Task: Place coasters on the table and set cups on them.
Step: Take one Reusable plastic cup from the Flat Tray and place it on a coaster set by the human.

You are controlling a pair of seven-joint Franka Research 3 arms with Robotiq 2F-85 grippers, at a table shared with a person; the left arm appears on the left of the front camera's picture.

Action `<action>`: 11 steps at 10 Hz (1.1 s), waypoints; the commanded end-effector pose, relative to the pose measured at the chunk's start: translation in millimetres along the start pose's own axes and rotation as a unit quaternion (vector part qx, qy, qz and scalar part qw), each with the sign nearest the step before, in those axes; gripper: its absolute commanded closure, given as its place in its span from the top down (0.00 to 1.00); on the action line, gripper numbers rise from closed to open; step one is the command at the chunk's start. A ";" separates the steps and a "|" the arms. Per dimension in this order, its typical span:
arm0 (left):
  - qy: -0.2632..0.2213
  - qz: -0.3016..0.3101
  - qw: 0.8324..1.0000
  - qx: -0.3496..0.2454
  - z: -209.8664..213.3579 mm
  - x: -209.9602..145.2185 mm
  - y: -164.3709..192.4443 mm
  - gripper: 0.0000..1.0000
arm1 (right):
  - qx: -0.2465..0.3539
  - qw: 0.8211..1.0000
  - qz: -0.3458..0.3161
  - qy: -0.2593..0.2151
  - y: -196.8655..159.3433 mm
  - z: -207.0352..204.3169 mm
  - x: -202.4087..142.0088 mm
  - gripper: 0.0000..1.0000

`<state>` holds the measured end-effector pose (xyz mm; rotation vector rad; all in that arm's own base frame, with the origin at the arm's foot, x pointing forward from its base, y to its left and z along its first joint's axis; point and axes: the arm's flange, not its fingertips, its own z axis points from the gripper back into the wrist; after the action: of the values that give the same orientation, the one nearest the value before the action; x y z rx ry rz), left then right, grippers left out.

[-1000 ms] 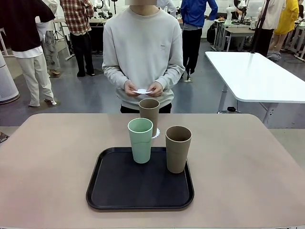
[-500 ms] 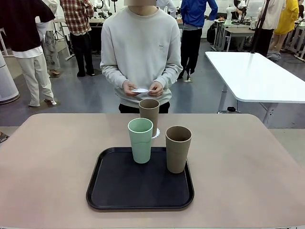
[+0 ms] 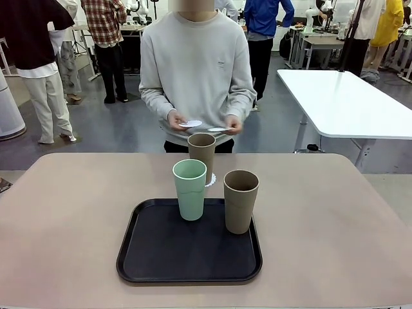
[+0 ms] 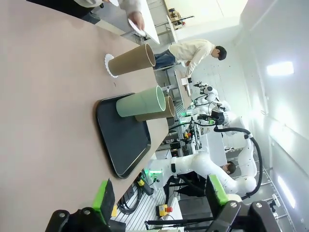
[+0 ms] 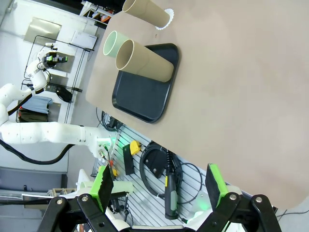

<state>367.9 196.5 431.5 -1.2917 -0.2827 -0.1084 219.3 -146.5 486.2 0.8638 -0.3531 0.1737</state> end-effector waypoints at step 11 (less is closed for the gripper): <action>-0.002 -0.001 1.000 -0.002 0.9 -0.2 -0.3 1.00 | 0.008 1.000 0.001 -0.002 0.0 -0.9 0.7 1.00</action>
<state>368.0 196.3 431.4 -1.2917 -0.2821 -0.1088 219.3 -146.5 486.2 0.8638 -0.3531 0.1737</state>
